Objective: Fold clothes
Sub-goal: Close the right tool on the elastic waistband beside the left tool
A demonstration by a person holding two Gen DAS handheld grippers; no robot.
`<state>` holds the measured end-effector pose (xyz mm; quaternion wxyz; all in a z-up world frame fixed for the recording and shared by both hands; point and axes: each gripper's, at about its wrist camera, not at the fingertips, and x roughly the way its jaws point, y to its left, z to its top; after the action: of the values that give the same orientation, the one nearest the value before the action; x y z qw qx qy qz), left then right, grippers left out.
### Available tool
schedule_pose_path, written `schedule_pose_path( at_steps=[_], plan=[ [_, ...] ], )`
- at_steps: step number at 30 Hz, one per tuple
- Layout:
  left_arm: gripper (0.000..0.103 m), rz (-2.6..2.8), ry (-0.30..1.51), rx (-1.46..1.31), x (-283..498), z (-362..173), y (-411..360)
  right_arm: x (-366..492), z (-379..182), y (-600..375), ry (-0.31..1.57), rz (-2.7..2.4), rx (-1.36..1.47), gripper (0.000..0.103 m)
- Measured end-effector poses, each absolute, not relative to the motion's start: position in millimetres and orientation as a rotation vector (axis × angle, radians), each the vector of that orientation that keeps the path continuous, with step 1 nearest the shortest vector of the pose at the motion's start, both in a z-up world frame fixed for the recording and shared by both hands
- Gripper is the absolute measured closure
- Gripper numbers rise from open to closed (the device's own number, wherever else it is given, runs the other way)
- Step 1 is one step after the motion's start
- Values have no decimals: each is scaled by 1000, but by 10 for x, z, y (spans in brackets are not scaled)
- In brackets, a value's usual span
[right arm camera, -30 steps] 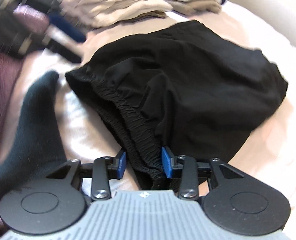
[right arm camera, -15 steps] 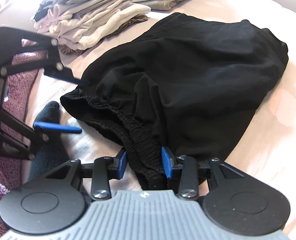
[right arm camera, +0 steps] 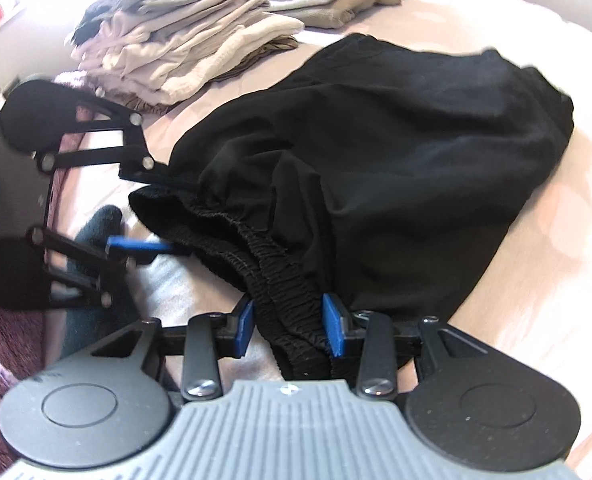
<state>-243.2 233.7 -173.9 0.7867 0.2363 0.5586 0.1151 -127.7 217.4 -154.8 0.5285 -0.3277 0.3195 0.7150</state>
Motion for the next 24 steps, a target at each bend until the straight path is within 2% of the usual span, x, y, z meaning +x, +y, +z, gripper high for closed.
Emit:
schedule_pose_path(
  at_steps=[4,12,14,17,20,22,23,24],
  plan=[
    [86,258,1203,404,-2411,-1636,2445,-1416,-1538,2094,645,1695,-850,61],
    [87,288,1175,234,-2437,-1438,2642,-1892,-1668,1828,219,1613,-1077,32],
    [87,290,1172,207,-2432,-1412,2693,-2011,-1701,1761,111,1584,-1128,31],
    [87,295,1162,169,-2445,-1373,2739,-2154,-1750,1684,-27,1533,-1188,33],
    [87,305,1147,144,-2460,-1347,2755,-2161,-1821,1709,-63,1466,-1224,35],
    [87,316,1134,130,-2468,-1335,2764,-2173,-1875,1726,-79,1436,-1260,40],
    [87,326,1125,122,-2477,-1334,2759,-2180,-1903,1734,-87,1422,-1279,49],
    [87,336,1116,115,-2486,-1334,2754,-2183,-1917,1741,-89,1413,-1293,64]
  ],
)
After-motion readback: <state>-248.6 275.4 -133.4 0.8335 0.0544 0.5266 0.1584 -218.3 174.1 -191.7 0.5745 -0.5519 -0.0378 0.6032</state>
